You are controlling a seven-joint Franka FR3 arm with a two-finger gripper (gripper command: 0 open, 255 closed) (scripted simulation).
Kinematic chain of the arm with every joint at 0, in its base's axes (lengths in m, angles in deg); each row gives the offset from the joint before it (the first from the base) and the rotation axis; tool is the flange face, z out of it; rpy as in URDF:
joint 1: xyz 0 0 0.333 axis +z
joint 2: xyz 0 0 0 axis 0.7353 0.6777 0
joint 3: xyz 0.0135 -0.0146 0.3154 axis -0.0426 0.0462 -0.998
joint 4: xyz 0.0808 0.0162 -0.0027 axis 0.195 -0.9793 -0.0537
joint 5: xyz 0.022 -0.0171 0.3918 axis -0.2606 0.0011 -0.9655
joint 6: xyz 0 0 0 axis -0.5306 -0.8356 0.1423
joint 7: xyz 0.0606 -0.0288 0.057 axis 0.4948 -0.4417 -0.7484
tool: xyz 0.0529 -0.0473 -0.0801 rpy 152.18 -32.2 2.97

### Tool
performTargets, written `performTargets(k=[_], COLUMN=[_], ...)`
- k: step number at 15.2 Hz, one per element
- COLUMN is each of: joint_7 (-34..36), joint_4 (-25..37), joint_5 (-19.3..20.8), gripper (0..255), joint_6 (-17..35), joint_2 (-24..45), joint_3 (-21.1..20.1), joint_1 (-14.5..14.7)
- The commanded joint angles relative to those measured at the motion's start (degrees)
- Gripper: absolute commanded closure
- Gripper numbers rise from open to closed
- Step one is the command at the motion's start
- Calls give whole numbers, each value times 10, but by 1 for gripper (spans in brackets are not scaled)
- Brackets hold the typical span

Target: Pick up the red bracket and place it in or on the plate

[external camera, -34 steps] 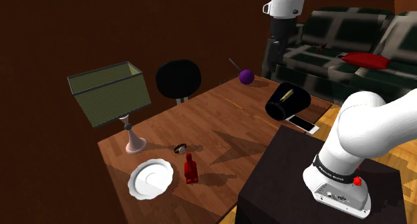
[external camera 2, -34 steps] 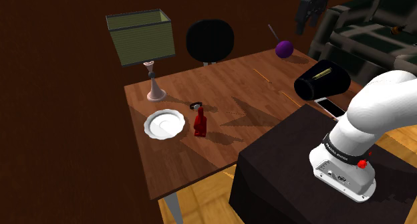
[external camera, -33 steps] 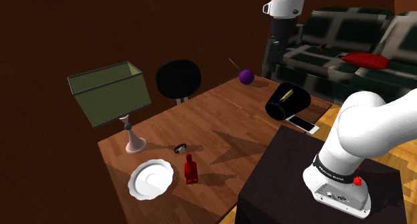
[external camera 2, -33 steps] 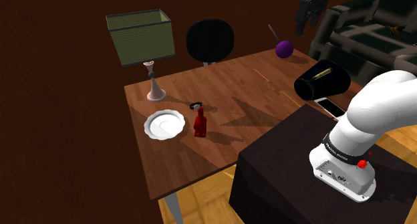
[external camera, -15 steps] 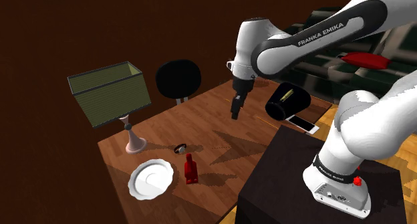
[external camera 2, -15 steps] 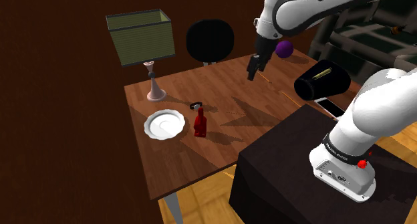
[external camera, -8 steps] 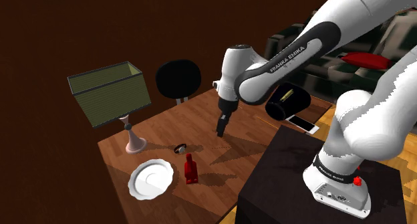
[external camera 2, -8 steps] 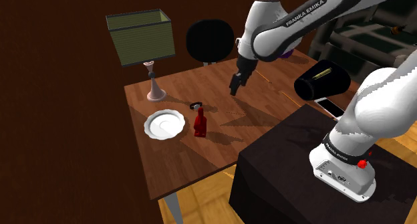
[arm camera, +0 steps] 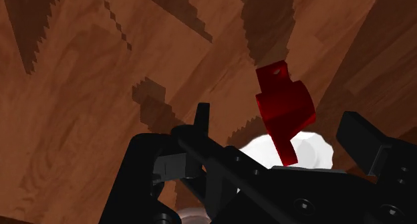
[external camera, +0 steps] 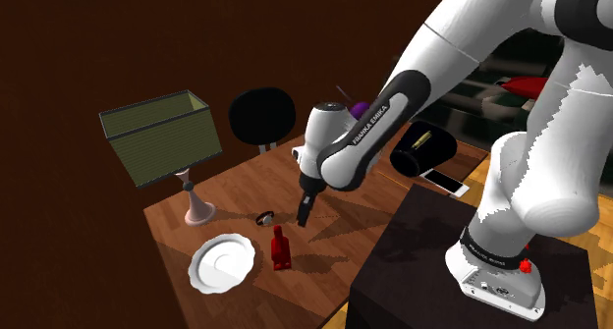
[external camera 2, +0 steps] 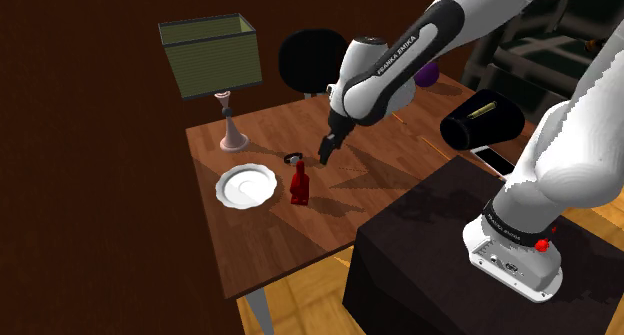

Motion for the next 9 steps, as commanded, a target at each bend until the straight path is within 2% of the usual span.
performTargets(k=[1,5,9], joint_7=[-16,-54,-67], joint_4=[24,77,103], joint_5=[-26,-68,-79], gripper=[0,0,0], joint_6=[35,89,119], joint_2=[50,141,193], joint_3=[-12,-43,-58], joint_1=[11,16,12])
